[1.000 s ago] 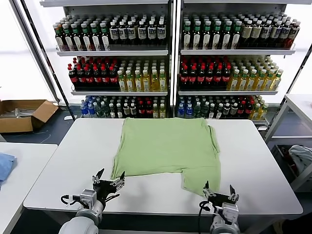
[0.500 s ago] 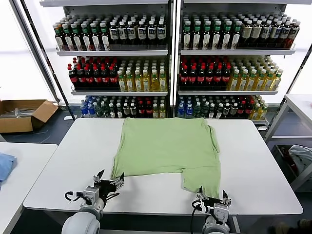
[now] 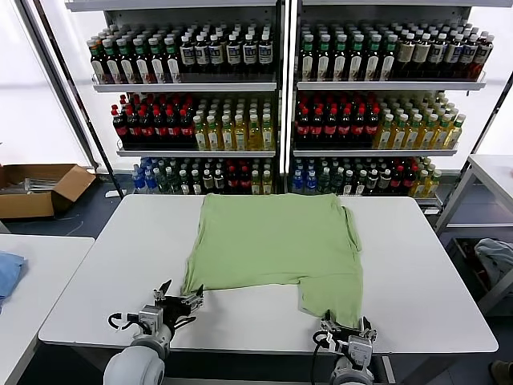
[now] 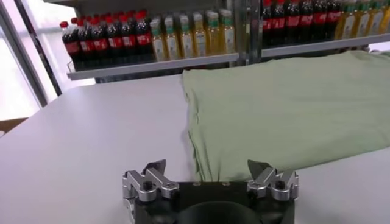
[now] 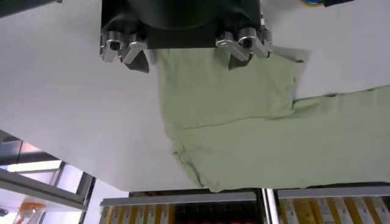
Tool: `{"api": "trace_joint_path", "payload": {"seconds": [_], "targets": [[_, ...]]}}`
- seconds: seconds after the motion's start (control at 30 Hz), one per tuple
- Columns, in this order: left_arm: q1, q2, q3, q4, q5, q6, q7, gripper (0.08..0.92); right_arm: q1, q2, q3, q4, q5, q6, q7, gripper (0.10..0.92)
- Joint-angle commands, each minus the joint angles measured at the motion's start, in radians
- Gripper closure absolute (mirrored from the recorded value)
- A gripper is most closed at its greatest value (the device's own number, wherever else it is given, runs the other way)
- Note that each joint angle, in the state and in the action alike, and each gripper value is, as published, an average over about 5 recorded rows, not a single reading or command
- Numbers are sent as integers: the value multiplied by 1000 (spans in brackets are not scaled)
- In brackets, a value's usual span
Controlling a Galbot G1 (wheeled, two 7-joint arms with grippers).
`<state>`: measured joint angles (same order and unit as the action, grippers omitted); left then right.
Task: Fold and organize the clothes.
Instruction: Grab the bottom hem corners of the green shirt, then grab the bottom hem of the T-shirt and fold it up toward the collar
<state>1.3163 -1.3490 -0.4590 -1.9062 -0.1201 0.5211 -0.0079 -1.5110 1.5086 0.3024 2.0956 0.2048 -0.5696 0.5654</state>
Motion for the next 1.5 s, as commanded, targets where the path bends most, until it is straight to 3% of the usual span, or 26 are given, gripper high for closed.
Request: {"api": "trace_joint_path", "payload": {"seconds": [0.03, 0.2, 0.87, 1.03, 1.5], "targets": [[-13, 2, 0, 16, 0, 0, 0, 178, 4, 2, -1, -4, 1, -2, 2, 212], [-17, 2, 6, 32, -3, 0, 1, 241, -4, 2, -2, -4, 2, -1, -1, 326], [34, -11, 12, 13, 0, 15, 13, 818, -36, -24, 14, 6, 35, 23, -17, 891], [52, -12, 10, -7, -1, 11, 20, 911, -37, -38, 25, 27, 36, 28, -34, 916], [43, -33, -9, -107, -60, -139, 12, 916, -3, -66, 46, 83, -25, 154, -138, 916]]}}
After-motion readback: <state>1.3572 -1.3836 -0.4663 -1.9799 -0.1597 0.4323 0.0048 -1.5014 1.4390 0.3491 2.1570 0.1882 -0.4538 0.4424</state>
